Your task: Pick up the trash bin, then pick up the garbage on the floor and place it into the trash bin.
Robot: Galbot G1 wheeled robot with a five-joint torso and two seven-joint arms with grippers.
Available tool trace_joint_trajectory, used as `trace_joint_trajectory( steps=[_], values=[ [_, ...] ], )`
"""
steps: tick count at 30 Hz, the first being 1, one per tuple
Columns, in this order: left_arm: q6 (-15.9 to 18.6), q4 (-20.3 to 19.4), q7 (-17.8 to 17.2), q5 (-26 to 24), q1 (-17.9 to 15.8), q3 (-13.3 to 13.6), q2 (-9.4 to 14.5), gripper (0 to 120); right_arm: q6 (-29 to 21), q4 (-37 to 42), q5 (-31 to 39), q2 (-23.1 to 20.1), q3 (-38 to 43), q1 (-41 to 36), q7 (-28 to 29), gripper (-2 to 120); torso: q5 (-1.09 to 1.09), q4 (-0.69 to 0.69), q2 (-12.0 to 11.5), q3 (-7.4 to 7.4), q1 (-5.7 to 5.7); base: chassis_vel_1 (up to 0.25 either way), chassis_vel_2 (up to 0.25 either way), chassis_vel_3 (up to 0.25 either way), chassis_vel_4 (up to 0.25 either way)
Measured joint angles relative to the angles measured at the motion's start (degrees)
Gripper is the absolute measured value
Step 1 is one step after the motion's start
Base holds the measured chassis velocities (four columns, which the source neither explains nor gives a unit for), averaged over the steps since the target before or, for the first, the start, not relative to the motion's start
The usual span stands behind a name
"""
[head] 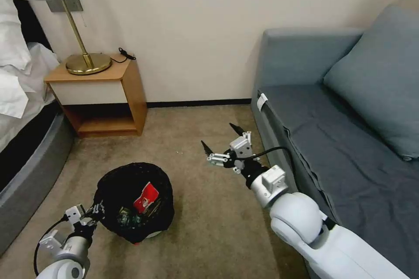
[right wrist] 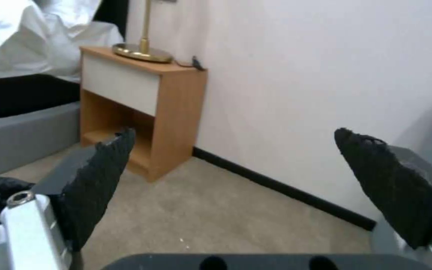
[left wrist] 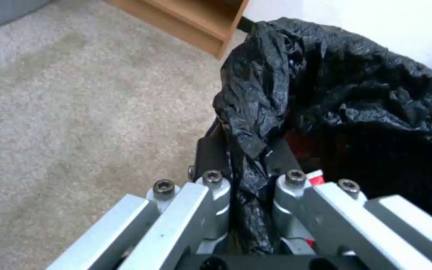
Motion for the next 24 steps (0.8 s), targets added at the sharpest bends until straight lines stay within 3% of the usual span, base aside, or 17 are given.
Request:
trace_joint_trajectory(
  steps=[4,6,14,17,19,22,23,24],
  values=[
    [-0.4,-0.23,0.46,0.7,0.19,-0.05,-0.07,11,-0.07,1.13,0.23,-0.48,1.7,-1.5,0.0,100,-0.03,0.0,0.0,0.0,0.0,0.0,0.0,0.0,0.0],
    [-0.99,-1.34,1.27,1.84,0.41,-0.1,-0.35,24,-0.27,3.33,0.35,-1.24,5.53,-5.32,-0.01,100,-0.1,-0.01,-0.01,0.01,0.0,0.0,0.0,0.0,0.0],
    [-3.28,-5.44,2.83,5.93,0.75,-1.01,-0.24,49,0.51,5.77,-0.42,-2.26,11.45,-13.45,-0.64,100,-0.08,-0.03,-0.01,0.01,0.0,0.0,0.0,0.0,0.0],
    [-4.5,-8.51,5.45,7.75,1.86,-1.59,0.14,65,0.64,7.25,0.05,-2.53,13.85,-16.43,-0.51,100,-0.06,-0.02,-0.01,0.01,0.0,0.0,0.0,0.0,0.0],
    [-4.94,-9.6,6.28,8.41,2.28,-1.67,0.15,69,0.64,7.66,0.07,-2.53,14.55,-17.36,-0.44,100,-0.06,-0.02,-0.01,0.01,0.0,0.0,0.0,0.0,0.0],
    [-10.17,-11.5,8.48,13.71,2.66,-1.85,-0.68,83,0.47,9.1,-0.5,-2.16,16.4,-20.04,0.17,100,-0.05,-0.01,-0.01,0.02,0.0,0.0,0.0,0.0,0.0],
    [-10.17,-11.5,8.48,13.71,2.66,-1.85,-0.68,83,0.47,9.1,-0.5,-2.16,16.4,-20.04,0.17,100,-0.05,-0.01,-0.01,0.02,0.0,0.0,0.0,0.0,0.0],
    [-13.22,-12.46,8.91,16.42,2.72,-1.74,-1.42,88,0.08,9.98,-1.18,-1.72,17.34,-21.45,0.87,100,-0.05,-0.01,-0.01,0.01,0.0,0.0,0.0,0.0,0.0]
  ],
)
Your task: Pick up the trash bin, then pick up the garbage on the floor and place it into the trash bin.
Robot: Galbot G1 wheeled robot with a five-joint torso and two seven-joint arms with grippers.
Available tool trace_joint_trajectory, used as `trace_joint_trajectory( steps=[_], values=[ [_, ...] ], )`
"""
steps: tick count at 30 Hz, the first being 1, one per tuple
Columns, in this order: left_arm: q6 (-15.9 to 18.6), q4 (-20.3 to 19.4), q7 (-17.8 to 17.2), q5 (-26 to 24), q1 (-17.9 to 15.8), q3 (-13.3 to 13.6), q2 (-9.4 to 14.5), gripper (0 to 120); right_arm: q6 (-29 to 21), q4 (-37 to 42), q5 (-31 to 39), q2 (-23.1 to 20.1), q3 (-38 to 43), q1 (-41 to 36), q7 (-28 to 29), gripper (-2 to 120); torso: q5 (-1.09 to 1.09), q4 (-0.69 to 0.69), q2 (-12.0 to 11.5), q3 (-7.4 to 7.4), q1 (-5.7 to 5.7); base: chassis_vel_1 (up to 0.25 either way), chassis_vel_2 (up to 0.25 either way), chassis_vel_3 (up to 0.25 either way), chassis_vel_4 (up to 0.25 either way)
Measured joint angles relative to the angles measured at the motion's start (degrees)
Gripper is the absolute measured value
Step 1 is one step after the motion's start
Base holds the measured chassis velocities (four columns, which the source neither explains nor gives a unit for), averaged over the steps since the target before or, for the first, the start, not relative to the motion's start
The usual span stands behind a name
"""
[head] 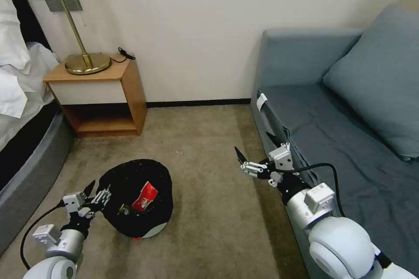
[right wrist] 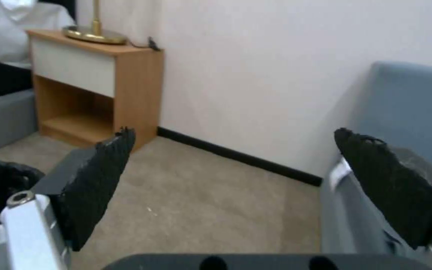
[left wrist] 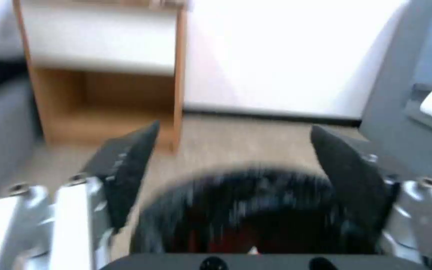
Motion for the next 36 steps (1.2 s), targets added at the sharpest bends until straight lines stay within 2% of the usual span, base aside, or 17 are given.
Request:
trace_joint_trajectory(
  steps=[3,6,9,10,14,15,18,19,20,24,25,28,32,36],
  values=[
    [-4.95,-3.53,0.13,5.77,1.18,1.25,-2.12,99,-0.45,2.84,-3.38,2.17,2.65,-5.49,1.72,100,0.01,0.0,0.0,0.0,0.0,0.0,0.0,0.0,0.0],
    [-6.83,-5.71,0.05,8.04,2.43,2.07,-3.51,100,0.89,3.97,-6.65,3.7,3.88,-9.52,1.82,100,0.0,-0.01,0.0,0.0,0.0,0.0,0.0,0.0,0.0],
    [-8.89,-9.96,-0.59,11.51,5.51,3.78,-5.93,100,4.13,5.06,-12.2,7.93,4.66,-15.92,2.0,100,0.0,-0.01,0.0,0.0,0.0,0.0,0.0,0.0,0.0],
    [-8.89,-9.96,-0.59,11.51,5.51,3.78,-5.93,100,4.13,5.06,-12.2,7.93,4.66,-15.92,2.0,100,0.0,-0.01,0.0,0.0,0.0,0.0,0.0,0.0,0.0],
    [-9.02,-14.22,-4.71,14.29,9.12,7.38,-7.62,100,6.57,5.14,-16.66,14.25,4.09,-19.31,1.71,100,0.01,-0.02,0.01,-0.01,0.0,0.0,0.0,0.0,0.0],
    [-9.02,-14.22,-4.71,14.29,9.12,7.38,-7.62,100,6.57,5.14,-16.66,14.25,4.09,-19.31,1.71,100,0.01,-0.02,0.01,-0.01,0.0,0.0,0.0,0.0,0.0],
    [-9.01,-16.25,-9.44,16.41,11.34,11.5,-8.45,100,8.79,2.62,-19.68,19.3,3.41,-18.96,0.51,100,0.02,0.01,0.0,-0.01,0.0,0.0,0.0,0.0,0.0],
    [-9.02,-16.54,-11.26,17.36,11.72,13.7,-8.56,100,9.27,1.52,-20.59,21.04,2.86,-18.64,0.25,100,0.01,0.0,0.0,-0.01,0.0,0.0,0.0,0.0,0.0],
    [-9.02,-16.54,-11.26,17.36,11.72,13.7,-8.56,100,9.27,1.52,-20.59,21.04,2.86,-18.64,0.25,100,0.01,0.0,0.0,-0.01,0.0,0.0,0.0,0.0,0.0],
    [-9.11,-17.37,-15.69,19.91,11.9,17.56,-9.35,100,10.5,-1.69,-22.21,23.76,1.81,-17.81,-0.02,100,0.0,0.0,0.0,-0.01,0.0,0.0,0.0,0.0,0.0],
    [-9.11,-17.37,-15.69,19.91,11.9,17.56,-9.35,100,10.5,-1.69,-22.21,23.76,1.81,-17.81,-0.02,100,0.0,0.0,0.0,-0.01,0.0,0.0,0.0,0.0,0.0],
    [-8.76,-17.41,-19.41,20.77,11.7,19.6,-9.95,100,10.71,-3.68,-22.32,24.72,1.18,-16.35,-0.03,100,-0.01,0.0,0.0,0.0,0.0,0.0,0.0,0.0,0.0],
    [-8.39,-17.26,-21.27,21.15,12.08,20.03,-10.23,100,10.47,-4.74,-22.36,25.24,0.17,-14.96,-0.01,100,0.0,0.0,0.0,0.0,0.0,0.0,0.0,0.0,0.0],
    [-8.38,-17.41,-21.72,20.95,12.56,19.54,-10.12,100,10.43,-4.96,-22.41,25.35,-0.04,-14.71,-0.16,100,0.0,0.0,0.0,0.0,0.0,0.0,0.0,0.0,0.0]
  ],
)
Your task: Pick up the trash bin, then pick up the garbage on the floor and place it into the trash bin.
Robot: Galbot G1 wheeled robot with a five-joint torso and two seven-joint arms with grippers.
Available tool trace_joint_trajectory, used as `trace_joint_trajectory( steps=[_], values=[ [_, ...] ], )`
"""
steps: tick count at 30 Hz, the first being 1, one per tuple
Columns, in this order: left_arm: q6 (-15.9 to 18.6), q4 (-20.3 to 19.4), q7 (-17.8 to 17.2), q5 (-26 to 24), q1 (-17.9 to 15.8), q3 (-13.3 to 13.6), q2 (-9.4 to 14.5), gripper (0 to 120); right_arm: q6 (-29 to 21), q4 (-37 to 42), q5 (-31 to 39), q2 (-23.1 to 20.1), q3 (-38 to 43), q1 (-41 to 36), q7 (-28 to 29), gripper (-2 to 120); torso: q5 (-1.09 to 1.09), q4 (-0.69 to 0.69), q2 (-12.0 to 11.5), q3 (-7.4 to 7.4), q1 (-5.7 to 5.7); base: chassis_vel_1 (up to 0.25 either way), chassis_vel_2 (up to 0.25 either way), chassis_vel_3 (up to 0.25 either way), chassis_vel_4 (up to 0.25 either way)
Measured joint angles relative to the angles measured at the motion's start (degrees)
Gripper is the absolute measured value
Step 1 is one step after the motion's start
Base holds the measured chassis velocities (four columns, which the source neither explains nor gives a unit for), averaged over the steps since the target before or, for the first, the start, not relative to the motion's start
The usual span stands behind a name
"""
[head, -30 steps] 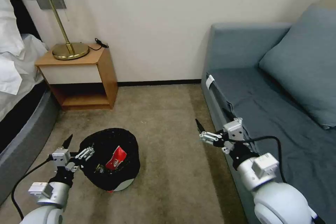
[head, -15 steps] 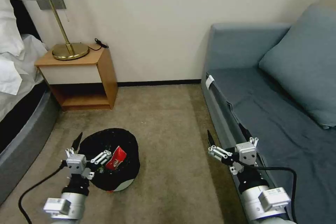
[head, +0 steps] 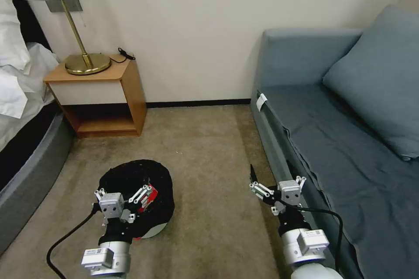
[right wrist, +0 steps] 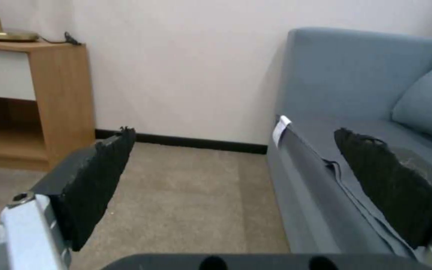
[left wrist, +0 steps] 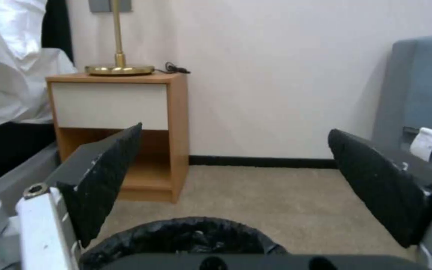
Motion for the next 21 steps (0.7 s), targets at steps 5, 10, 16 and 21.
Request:
trace_joint_trajectory(
  steps=[5,10,16,21],
  values=[
    [0.28,-0.35,0.02,-0.03,0.48,0.3,0.2,100,-0.33,-0.01,-0.38,-0.16,-0.01,0.06,-0.19,100,0.0,0.0,0.0,0.0,0.0,0.0,0.0,0.0,0.0],
    [0.28,-0.35,0.41,-0.01,0.47,1.41,0.24,100,-0.77,-0.16,-0.6,-0.16,-0.22,0.42,-0.35,100,0.0,0.0,0.0,0.0,0.0,0.0,0.0,0.0,0.0],
    [0.34,0.05,1.27,0.31,0.45,1.47,0.39,100,-1.18,-0.31,-0.84,-0.23,-0.1,0.3,-0.69,100,0.0,0.0,0.0,0.0,0.0,0.0,0.0,0.0,0.0],
    [0.41,0.11,1.35,0.31,0.45,1.44,0.41,100,-1.44,-0.31,-1.0,-0.27,-0.03,0.27,-0.71,100,0.0,0.0,0.0,0.0,0.0,0.0,0.0,0.0,0.0]
  ],
)
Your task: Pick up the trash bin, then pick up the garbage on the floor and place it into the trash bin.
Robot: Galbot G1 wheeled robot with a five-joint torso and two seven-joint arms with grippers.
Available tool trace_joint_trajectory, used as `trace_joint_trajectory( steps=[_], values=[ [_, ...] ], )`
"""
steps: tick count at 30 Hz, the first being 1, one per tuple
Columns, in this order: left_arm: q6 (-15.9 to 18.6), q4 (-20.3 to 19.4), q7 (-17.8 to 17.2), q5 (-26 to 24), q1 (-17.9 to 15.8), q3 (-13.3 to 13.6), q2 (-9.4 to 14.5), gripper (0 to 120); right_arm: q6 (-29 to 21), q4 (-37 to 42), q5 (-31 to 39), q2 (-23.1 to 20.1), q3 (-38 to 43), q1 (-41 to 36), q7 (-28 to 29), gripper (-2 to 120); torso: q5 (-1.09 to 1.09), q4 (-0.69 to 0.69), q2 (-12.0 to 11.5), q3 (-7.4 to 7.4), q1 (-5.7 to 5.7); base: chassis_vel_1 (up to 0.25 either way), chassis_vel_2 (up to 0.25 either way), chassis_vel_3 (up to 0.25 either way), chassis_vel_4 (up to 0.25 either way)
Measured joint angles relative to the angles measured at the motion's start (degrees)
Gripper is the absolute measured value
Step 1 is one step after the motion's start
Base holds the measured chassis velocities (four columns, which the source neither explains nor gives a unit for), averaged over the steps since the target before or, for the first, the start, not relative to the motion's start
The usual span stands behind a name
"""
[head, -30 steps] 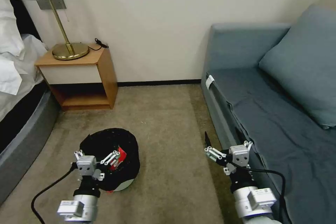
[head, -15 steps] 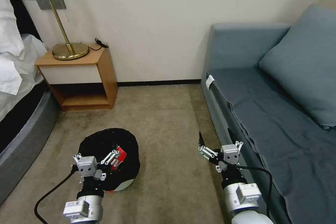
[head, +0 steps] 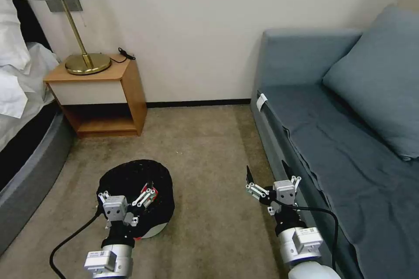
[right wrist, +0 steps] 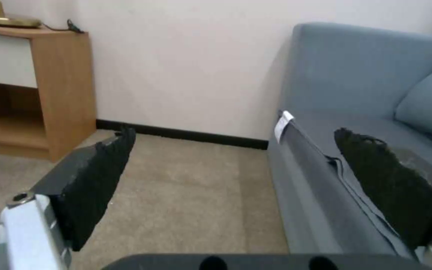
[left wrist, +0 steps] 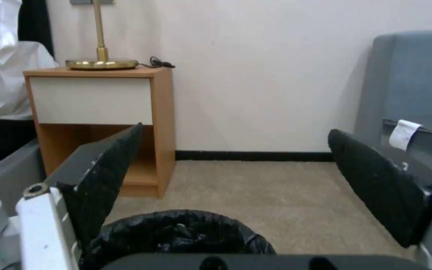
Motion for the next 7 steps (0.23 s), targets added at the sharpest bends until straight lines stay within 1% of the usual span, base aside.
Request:
trace_joint_trajectory(
  steps=[7],
  values=[
    [0.04,0.03,0.04,0.0,0.0,-0.03,0.02,100,-0.03,0.0,0.0,-0.02,0.03,-0.03,-0.01,100,0.0,0.0,0.0,0.0,0.0,0.0,0.0,0.0,0.0]
  ],
)
